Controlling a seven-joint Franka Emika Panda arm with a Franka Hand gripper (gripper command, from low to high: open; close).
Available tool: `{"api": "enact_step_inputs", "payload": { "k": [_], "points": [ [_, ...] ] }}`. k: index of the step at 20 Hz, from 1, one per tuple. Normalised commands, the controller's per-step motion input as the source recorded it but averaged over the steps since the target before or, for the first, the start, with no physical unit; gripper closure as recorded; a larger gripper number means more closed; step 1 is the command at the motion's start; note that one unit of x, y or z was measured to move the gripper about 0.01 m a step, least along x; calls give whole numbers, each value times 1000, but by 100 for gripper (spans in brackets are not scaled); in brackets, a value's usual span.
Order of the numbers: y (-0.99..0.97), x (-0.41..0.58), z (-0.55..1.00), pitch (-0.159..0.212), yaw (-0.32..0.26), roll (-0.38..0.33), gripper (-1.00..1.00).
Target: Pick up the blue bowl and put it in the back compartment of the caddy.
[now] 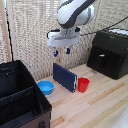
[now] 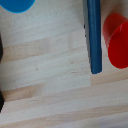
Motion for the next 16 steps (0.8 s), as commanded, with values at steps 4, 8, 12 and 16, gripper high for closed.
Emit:
{"api": "enact_step_inputs", "payload": {
  "k": [4,8,12,16],
  "points": [
    [643,21,-159,0,-196,-50,-100],
    [572,24,-209,0,-215,-28,-100],
    [451,32,-283,0,-214,-23,-100],
    [229,80,-350,0,-218,0,-100]
  ]
}}
